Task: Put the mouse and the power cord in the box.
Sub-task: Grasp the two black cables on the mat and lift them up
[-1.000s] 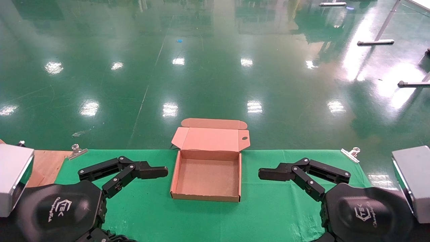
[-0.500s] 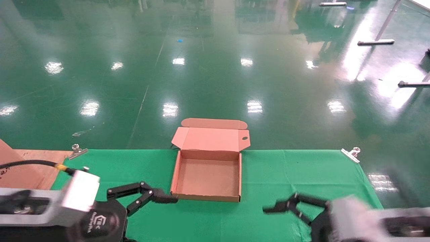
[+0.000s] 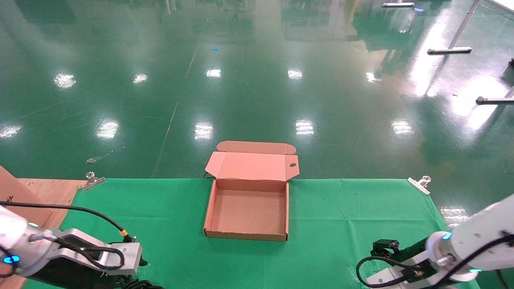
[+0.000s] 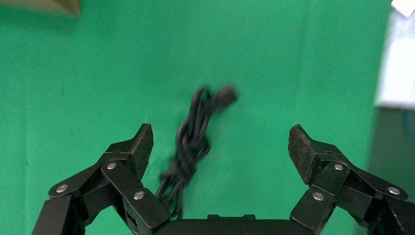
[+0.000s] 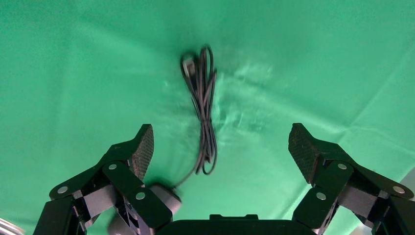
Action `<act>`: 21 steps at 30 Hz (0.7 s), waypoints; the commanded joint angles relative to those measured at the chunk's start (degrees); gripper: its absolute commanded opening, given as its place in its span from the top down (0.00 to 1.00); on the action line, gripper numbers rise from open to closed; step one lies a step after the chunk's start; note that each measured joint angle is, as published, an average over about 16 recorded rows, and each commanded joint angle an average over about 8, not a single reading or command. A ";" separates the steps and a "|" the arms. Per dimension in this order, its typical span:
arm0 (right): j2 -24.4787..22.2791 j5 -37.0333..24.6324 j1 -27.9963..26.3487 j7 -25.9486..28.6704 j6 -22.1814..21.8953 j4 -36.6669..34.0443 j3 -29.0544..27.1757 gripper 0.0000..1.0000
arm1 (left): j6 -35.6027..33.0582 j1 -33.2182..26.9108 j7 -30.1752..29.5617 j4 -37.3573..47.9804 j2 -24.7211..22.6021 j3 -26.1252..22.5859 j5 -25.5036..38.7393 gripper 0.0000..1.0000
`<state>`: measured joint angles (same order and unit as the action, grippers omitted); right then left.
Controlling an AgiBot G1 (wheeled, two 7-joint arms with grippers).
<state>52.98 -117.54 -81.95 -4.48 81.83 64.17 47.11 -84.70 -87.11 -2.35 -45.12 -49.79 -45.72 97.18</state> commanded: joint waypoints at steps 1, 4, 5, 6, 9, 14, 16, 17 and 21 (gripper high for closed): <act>1.92 -3.78 -0.06 -0.78 -1.53 -1.96 1.68 0.00 | 1.77 -1.00 1.81 3.28 -1.85 -2.00 4.01 0.00; 4.00 -5.03 0.03 -2.96 -4.44 -7.18 2.26 0.00 | 5.65 -0.79 4.22 7.61 -3.55 -2.52 5.91 0.00; 4.64 -5.20 0.00 -3.73 -5.35 -8.97 2.34 0.00 | 6.77 -0.66 5.00 8.91 -4.04 -2.57 6.20 0.00; 5.31 -5.32 -0.07 -4.55 -6.26 -10.84 2.41 0.00 | 7.78 -0.54 5.81 10.17 -4.54 -2.64 6.51 0.00; 7.16 -5.43 -0.46 -7.08 -8.80 -16.29 2.49 0.00 | 10.06 -0.27 7.95 13.63 -6.05 -2.94 7.23 0.00; 9.61 -4.90 -1.41 -11.18 -12.39 -24.45 2.22 0.00 | 12.01 -0.14 10.93 18.64 -8.00 -3.15 7.53 0.00; 10.34 -4.40 -1.81 -12.78 -13.48 -27.21 1.97 0.00 | 12.57 -0.19 11.95 20.28 -8.61 -3.15 7.52 0.00; 10.63 -4.09 -1.99 -13.52 -13.91 -28.42 1.82 0.00 | 12.76 -0.22 12.37 21.00 -8.86 -3.12 7.46 0.00; 11.45 -2.89 -2.52 -16.46 -15.03 -32.40 1.31 0.38 | 13.36 -0.32 14.00 23.50 -9.80 -3.20 7.49 0.25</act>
<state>64.17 -120.56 -84.35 -20.72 67.11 32.41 48.49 -71.58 -87.45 11.58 -21.82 -59.37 -48.89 104.61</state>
